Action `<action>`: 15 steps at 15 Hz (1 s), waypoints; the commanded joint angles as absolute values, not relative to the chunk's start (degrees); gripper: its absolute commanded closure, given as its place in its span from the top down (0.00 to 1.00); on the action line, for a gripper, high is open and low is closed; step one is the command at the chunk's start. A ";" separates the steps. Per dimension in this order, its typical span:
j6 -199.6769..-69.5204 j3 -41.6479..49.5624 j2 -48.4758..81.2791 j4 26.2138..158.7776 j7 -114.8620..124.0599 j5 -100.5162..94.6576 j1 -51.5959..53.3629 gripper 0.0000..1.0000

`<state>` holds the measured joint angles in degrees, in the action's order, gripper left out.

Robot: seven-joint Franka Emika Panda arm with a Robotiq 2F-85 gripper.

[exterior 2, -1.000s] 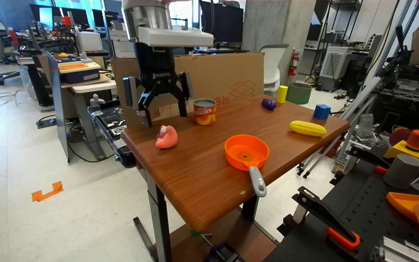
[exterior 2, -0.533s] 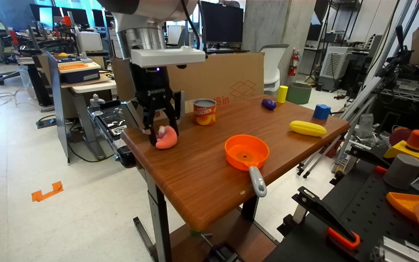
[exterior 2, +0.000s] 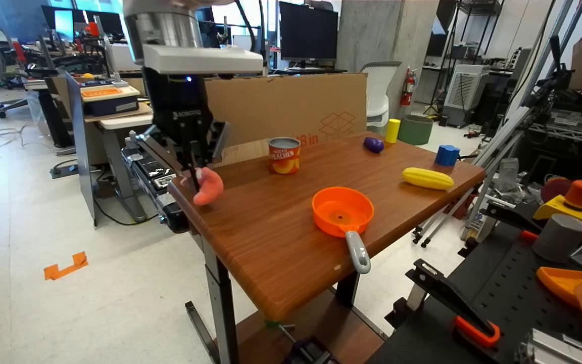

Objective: Put the toy inside the orange pan

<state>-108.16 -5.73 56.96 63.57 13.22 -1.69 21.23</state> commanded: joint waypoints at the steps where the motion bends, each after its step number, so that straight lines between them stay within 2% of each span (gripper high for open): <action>1: -111.23 -8.44 48.04 70.56 11.25 -0.99 22.17 0.03; 8: -107.27 -10.77 34.28 85.47 10.19 3.69 18.13 0.04; 15: -104.02 -8.38 31.01 94.71 10.61 5.76 13.68 0.04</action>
